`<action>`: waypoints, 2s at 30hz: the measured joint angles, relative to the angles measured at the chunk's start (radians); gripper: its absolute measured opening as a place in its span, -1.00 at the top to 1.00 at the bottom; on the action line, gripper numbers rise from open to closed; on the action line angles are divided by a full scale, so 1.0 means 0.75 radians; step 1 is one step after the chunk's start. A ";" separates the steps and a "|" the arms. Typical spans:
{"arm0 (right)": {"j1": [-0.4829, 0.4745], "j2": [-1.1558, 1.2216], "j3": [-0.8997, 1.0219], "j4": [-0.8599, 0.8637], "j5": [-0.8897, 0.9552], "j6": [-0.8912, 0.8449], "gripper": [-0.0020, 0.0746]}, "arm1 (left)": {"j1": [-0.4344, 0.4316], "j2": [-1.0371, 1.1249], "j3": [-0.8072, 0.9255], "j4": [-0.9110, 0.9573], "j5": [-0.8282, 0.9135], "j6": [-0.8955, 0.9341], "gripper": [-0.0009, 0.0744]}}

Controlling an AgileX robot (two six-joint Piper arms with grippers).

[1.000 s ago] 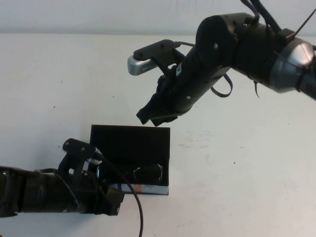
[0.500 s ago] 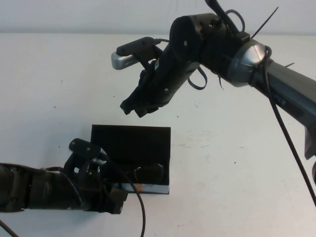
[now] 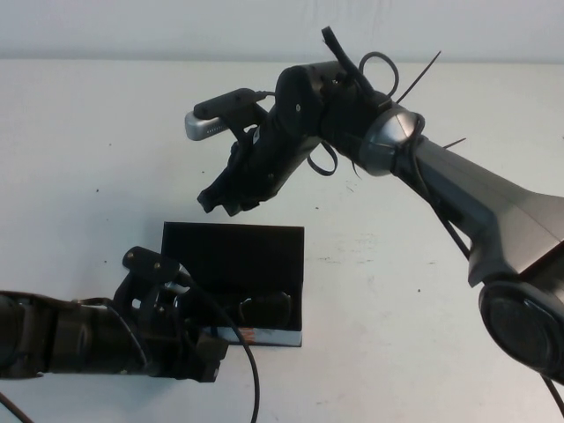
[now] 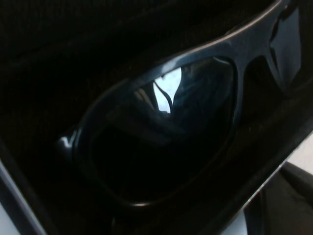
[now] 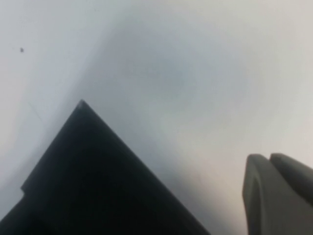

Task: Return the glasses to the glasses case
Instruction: Close the glasses case

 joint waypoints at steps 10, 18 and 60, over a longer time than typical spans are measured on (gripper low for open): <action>0.000 0.027 -0.013 0.031 0.083 0.000 0.98 | 0.000 0.000 0.000 -0.002 0.000 0.003 0.98; -0.013 0.027 -0.040 0.066 0.171 0.000 0.98 | -0.003 0.000 0.000 0.002 0.003 0.003 0.98; 0.090 -0.243 0.442 0.202 0.263 0.029 0.98 | -0.005 -0.002 -0.001 0.010 -0.018 0.033 0.98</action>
